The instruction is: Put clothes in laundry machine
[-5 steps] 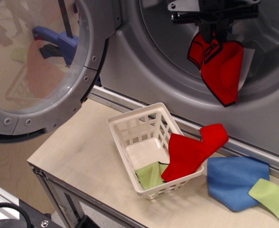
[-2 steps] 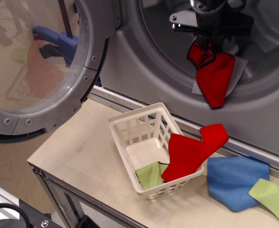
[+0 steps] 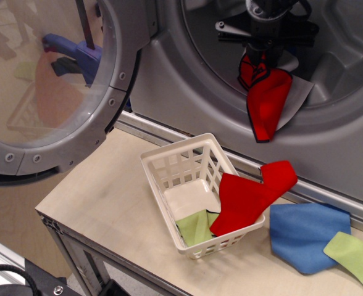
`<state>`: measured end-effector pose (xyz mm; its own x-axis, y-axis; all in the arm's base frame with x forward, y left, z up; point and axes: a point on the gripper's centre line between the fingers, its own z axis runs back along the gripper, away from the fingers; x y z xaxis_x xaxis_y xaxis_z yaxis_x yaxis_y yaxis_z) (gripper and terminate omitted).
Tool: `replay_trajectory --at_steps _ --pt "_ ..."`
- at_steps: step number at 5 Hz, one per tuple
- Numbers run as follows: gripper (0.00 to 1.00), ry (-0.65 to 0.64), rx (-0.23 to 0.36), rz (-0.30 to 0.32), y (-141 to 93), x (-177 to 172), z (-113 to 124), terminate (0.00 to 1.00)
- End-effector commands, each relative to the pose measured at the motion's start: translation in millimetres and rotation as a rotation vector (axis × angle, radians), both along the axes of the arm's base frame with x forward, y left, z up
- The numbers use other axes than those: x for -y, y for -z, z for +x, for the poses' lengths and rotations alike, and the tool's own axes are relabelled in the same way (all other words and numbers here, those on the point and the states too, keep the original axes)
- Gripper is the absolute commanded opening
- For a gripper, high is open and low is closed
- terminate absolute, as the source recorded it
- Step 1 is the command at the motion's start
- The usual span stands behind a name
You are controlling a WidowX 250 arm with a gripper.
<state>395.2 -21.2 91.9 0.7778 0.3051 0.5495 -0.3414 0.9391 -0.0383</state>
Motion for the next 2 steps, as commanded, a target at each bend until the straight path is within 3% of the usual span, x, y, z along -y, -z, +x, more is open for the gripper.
replay_trajectory --at_steps 1,2 --pt "1.00 0.031 0.046 -0.022 -20.7 1.7 -30.0 0.00" --pt "1.00 0.056 0.025 -0.048 -24.7 4.5 -50.4 0.00"
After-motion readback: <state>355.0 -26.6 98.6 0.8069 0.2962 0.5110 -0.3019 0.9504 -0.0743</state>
